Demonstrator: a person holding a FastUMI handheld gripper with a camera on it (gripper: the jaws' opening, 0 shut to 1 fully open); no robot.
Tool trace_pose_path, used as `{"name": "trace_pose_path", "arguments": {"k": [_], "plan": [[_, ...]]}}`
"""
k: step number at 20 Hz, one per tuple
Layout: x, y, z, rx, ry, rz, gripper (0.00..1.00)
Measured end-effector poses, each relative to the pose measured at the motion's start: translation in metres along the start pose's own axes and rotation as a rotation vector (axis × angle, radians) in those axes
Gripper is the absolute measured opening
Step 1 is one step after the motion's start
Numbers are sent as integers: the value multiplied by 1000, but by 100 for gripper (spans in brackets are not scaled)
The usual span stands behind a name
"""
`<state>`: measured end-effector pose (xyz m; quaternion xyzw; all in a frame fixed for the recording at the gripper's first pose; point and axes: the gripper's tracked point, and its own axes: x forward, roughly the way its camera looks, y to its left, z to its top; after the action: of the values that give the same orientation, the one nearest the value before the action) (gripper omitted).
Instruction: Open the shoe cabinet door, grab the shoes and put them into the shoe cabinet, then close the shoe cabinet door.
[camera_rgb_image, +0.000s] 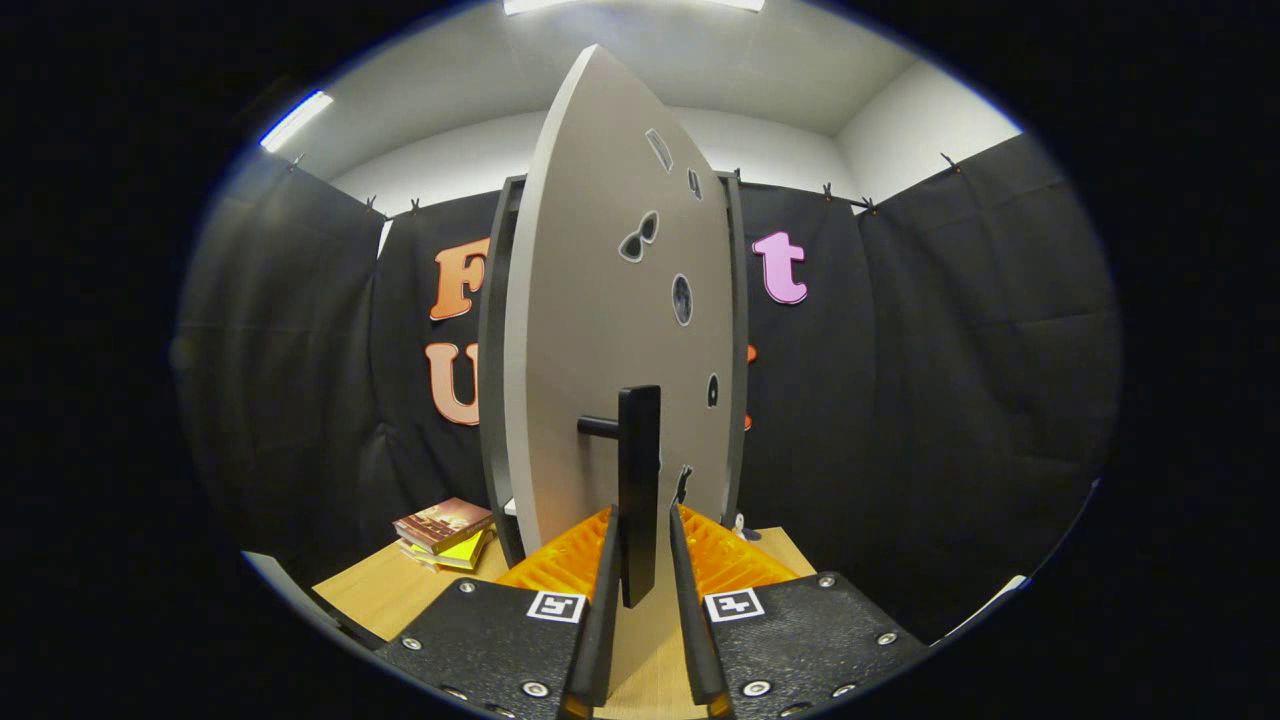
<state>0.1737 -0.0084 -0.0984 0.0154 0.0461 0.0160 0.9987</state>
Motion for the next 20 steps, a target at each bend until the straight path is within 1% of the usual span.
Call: {"name": "trace_pose_path", "arguments": {"k": [7,8,11,12,15,18,20], "plan": [[3,-12,0,12,-2,-82,35],[3,-13,-1,13,0,-87,38],[0,-16,-2,9,14,-98,41],[-1,-22,-1,9,9,-121,43],[2,-24,-1,29,7,-161,42],[1,-32,1,42,2,-213,45],[7,-31,2,48,-8,-221,45]]}}
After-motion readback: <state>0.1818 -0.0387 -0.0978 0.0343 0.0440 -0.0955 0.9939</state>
